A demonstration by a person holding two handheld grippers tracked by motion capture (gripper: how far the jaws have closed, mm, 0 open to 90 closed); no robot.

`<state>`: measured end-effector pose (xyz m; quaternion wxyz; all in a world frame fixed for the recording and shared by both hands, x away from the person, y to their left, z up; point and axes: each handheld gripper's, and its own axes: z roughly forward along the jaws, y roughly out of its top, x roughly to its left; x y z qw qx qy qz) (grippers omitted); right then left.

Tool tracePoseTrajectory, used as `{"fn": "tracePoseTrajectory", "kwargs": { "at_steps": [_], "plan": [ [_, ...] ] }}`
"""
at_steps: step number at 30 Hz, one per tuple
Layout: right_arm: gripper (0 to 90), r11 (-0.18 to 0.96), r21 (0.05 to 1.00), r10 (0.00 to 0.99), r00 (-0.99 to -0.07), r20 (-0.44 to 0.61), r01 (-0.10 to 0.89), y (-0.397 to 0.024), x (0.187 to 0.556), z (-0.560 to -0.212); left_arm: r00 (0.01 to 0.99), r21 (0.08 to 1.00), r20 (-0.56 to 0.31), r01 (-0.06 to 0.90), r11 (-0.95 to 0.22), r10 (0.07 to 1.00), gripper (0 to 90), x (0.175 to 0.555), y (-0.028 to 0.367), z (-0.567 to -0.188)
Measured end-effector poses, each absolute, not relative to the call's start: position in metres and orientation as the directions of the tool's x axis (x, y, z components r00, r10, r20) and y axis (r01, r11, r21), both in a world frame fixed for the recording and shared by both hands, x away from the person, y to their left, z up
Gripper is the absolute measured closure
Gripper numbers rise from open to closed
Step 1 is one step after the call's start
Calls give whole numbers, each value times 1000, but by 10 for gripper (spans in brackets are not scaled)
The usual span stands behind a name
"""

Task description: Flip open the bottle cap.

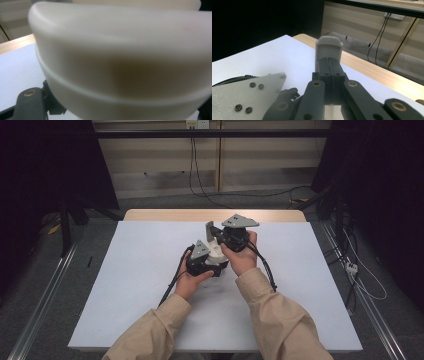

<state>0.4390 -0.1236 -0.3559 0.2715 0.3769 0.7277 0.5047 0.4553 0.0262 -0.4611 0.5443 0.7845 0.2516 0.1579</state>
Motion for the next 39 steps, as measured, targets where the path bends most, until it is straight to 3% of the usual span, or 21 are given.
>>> {"fn": "tracePoseTrajectory", "kwargs": {
  "at_steps": [39],
  "plan": [
    [900, 228, 931, 817, -576, -25, 283, -117, 456, -361, 820, 933, -17, 220, -286, 573, 186, 455, 26, -461]
  ]
}}
